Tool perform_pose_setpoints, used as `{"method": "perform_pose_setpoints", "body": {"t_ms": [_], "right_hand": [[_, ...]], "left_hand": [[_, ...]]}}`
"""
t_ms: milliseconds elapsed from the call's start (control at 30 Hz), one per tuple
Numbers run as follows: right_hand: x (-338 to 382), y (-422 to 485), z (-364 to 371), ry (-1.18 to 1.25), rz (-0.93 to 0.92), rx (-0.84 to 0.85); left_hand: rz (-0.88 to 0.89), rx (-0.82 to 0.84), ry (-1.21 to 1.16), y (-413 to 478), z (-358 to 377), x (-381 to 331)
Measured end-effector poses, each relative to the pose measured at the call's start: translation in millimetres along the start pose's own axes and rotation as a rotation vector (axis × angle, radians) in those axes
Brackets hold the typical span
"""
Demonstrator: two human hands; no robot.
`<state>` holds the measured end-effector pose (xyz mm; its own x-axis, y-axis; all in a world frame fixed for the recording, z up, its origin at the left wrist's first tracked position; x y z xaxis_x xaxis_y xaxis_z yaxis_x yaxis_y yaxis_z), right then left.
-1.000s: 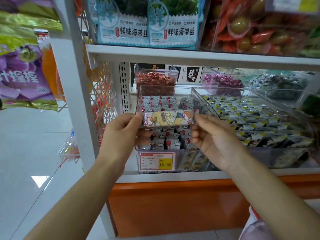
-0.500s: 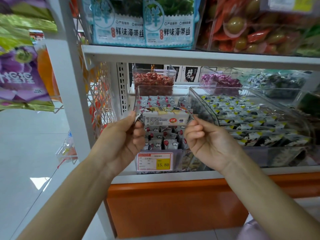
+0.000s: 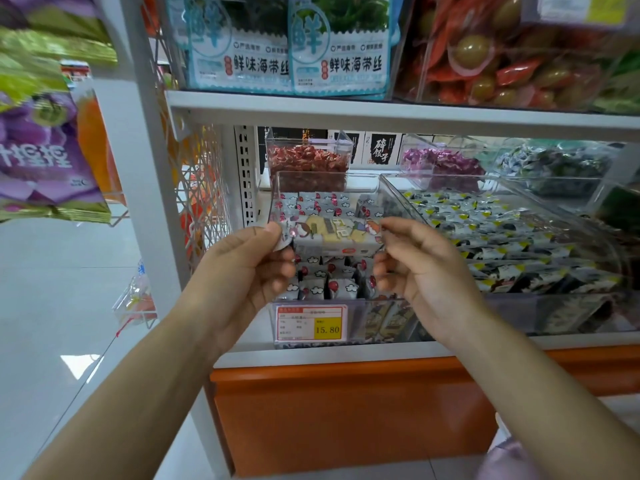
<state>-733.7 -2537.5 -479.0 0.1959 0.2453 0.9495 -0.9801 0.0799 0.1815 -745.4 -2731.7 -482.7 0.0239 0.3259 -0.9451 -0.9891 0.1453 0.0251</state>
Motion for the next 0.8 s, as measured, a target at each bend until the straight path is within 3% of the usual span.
{"method": "perform_pose_setpoints", "body": {"t_ms": [500,667,800], "right_hand": [[4.6,0.0,7.9,-0.276,-0.195,0.069],[6.6,1.1,0.6,-0.334,-0.216,-0.018],[11.0,0.8,-2.0,-0.46,-0.265,-0.081]], "left_hand": [[0.19,-0.029,0.352,-2.9,1.5,-10.9],[0.236,0.069,0.499,-7.3,9.6,-14.5],[0.271,0.054,0.696,-8.4,10.8,-16.0]]}}
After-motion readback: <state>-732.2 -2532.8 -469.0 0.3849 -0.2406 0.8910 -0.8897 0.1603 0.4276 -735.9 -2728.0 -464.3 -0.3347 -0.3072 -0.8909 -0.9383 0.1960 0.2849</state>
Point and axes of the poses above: each hand's wrist, its own y-axis towards the middle knuckle, its own z-axis out of the palm, x = y × z, the point moved 6 cm from there along y, towards the middle knuckle, and after that the axes turned 3 degrees about y, right-handed, at the moved point
